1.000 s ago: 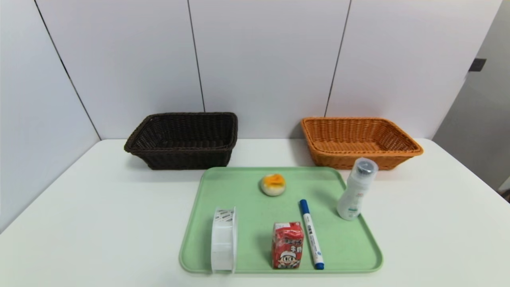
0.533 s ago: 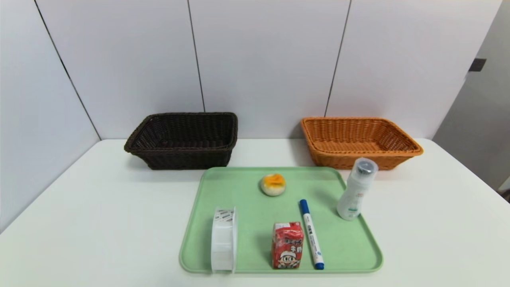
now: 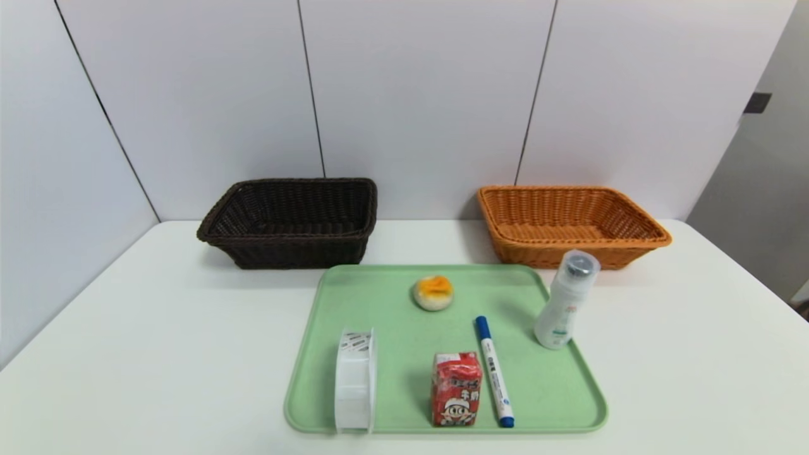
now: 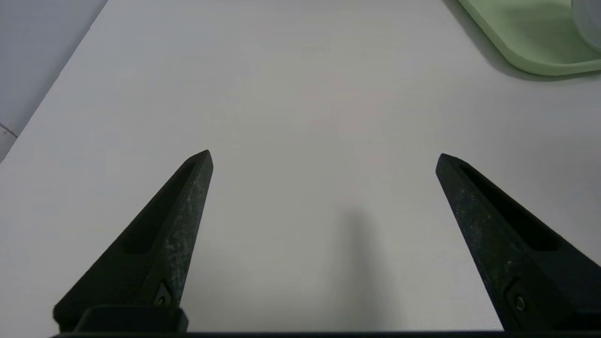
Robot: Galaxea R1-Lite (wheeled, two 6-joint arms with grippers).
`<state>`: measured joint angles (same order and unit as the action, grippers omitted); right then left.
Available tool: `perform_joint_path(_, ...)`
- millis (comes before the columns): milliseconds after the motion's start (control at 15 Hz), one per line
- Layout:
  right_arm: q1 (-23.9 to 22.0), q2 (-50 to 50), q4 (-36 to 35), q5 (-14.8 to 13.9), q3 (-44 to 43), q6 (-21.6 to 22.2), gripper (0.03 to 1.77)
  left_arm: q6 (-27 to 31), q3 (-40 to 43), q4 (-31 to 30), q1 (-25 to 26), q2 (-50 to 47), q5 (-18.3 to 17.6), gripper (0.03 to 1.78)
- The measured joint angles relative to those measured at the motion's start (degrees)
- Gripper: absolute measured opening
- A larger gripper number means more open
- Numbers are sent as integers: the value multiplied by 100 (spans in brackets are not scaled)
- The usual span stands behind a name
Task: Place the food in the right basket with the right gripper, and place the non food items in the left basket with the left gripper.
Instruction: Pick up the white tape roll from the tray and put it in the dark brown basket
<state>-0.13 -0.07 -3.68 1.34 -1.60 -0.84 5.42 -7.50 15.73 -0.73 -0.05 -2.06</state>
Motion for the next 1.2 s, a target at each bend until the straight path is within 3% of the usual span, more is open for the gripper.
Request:
perform_joint_path(400, 6, 607, 1064, 23, -1607, 16, 171, -6, -1541, 762, -6, 908, 22, 169)
perform_joint_path(733, 4, 2259, 1217, -27, -2979, 16, 171, -26, -3178, 939, -6, 2860, 22, 169)
perform_joint_path(1200, -38, 4657, 1955, 30, -4658, 7, 171, -149, -4931, 1186, -84, 5463, 0, 169)
